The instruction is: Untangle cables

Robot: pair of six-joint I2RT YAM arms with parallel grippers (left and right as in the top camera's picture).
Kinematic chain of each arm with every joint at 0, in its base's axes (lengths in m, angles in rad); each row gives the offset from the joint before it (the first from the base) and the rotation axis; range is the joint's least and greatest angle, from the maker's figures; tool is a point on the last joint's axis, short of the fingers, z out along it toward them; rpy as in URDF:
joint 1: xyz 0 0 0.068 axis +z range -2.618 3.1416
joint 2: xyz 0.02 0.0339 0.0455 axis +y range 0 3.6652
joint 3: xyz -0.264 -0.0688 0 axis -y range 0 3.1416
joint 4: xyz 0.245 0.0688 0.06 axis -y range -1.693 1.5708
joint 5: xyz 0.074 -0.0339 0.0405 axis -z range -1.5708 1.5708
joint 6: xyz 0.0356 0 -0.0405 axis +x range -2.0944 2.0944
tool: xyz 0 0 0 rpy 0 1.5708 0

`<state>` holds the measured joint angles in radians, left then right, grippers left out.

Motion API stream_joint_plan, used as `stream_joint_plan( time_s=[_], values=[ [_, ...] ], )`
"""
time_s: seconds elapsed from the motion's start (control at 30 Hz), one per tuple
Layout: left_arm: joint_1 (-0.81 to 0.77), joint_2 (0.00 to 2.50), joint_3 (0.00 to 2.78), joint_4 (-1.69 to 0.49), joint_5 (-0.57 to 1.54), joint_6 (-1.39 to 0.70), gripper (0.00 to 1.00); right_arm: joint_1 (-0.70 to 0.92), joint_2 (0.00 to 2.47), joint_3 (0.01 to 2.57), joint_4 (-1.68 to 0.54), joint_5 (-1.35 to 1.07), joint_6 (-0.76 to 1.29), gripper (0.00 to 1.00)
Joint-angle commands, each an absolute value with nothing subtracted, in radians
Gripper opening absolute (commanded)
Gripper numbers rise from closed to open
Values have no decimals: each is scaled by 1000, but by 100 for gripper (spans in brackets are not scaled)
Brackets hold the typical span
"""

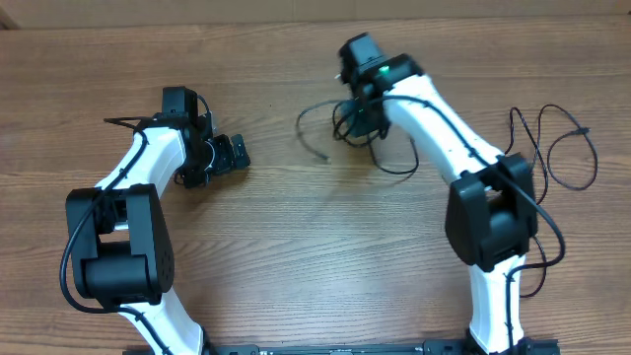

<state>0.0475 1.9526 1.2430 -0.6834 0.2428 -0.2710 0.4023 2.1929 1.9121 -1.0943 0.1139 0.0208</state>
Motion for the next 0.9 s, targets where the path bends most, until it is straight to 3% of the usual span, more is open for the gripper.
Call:
stream_joint_plan(
  time_s=[0.0,0.4,0.43,0.5,0.53,0.67,0.73,0.77,0.87],
  values=[
    [65,2061,1167,-698,173,-269,100,332,2151,1936,-1119,131,105,4],
    [65,2061,1167,-698,173,-270,100,110,2152,1935,-1223,118,270,5],
    [65,2061,1167,-698,173,-270,99,103,2152,1935,-1227,112,270,12],
    [65,2061,1167,-698,173,-270,100,96,2152,1935,-1233,103,270,36],
    [65,2061,1167,-698,173,-269,99,96,2152,1935,-1234,103,269,41],
    [65,2061,1167,-698,173,-270,99,96,2152,1935,-1231,104,269,81],
    [65,2061,1167,-698,173,-270,100,96,2152,1935,-1224,103,270,96],
    [65,2061,1167,-698,173,-269,100,96,2152,1935,-1221,103,270,100],
    [65,2061,1167,-698,173,-270,100,97,2152,1935,-1221,104,269,100]
  ],
)
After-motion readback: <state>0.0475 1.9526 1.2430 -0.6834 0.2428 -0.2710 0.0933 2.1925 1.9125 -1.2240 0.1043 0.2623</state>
